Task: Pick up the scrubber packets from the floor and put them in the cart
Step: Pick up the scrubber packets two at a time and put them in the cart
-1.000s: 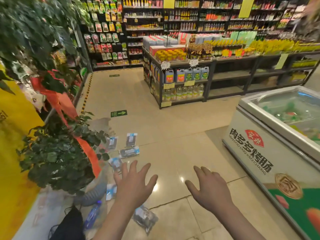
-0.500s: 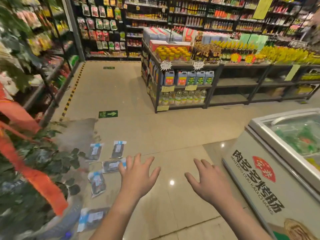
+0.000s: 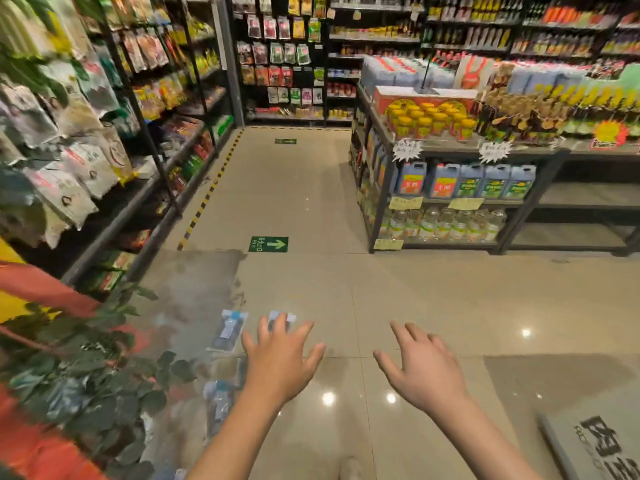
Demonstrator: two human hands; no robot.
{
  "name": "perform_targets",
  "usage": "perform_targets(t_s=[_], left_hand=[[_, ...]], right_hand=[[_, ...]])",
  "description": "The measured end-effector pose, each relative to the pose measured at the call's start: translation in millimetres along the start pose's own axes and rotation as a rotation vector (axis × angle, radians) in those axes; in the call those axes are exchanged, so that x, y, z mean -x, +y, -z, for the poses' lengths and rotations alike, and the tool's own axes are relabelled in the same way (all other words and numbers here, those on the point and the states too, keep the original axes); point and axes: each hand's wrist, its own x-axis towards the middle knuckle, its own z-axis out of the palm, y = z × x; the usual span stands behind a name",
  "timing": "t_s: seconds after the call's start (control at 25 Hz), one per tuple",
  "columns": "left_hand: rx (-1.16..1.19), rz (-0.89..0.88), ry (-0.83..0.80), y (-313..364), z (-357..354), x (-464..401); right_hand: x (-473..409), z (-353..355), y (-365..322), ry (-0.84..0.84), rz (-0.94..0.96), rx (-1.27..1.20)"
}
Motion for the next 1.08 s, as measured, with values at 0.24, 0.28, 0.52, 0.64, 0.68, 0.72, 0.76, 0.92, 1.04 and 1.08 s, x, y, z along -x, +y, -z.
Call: perform_targets(t_s=[0.24,0.28,0.52,0.64,0.68,0.72,0.76,0.92,1.04,1.08], left_hand=[[0.008,0.22,0.016,-29.2,39.2,-123.4],[0.009,0.254,0.015,-36.9,44.2,-136.2],[0.063,0.426,-0.068,-107.8,30.8,-231.3],[0.075,0.478,-0.091,-149.1,15.8,-279.8],[0.085,0.485,-0.117,-162.5,9.8,-300.7],[0.08,0.48,-0.148,-174.8,2.9,-319.3],[0.057,0.477,-0.17,-187.5,-4.2,-334.7],[0.025,0.47,-0.173,-234.5,-63.6,-394.0],[0.028,0.494,-0.258,-258.3,-131.1,-436.0],[0.025,0.481,-0.299,-266.6,-164.9,-451.7]], right_hand=[[-193.9,23.6,-50.0,-0.065,0.237,0.001],[-214.9,23.6,-60.7,-0.075,0.267,0.008],[-347.5,-2.8,-141.7,-0.168,0.391,0.052],[-400.1,-24.9,-172.6,-0.2,0.4,0.085],[-421.8,-33.9,-181.3,-0.228,0.396,0.083],[-442.1,-45.2,-189.7,-0.263,0.4,0.096],[-460.1,-59.9,-199.5,-0.296,0.419,0.126],[-523.4,-139.9,-234.3,-0.429,0.519,0.25],[-561.9,-228.2,-252.6,-0.536,0.573,0.299],[-575.6,-265.4,-256.9,-0.576,0.59,0.319]])
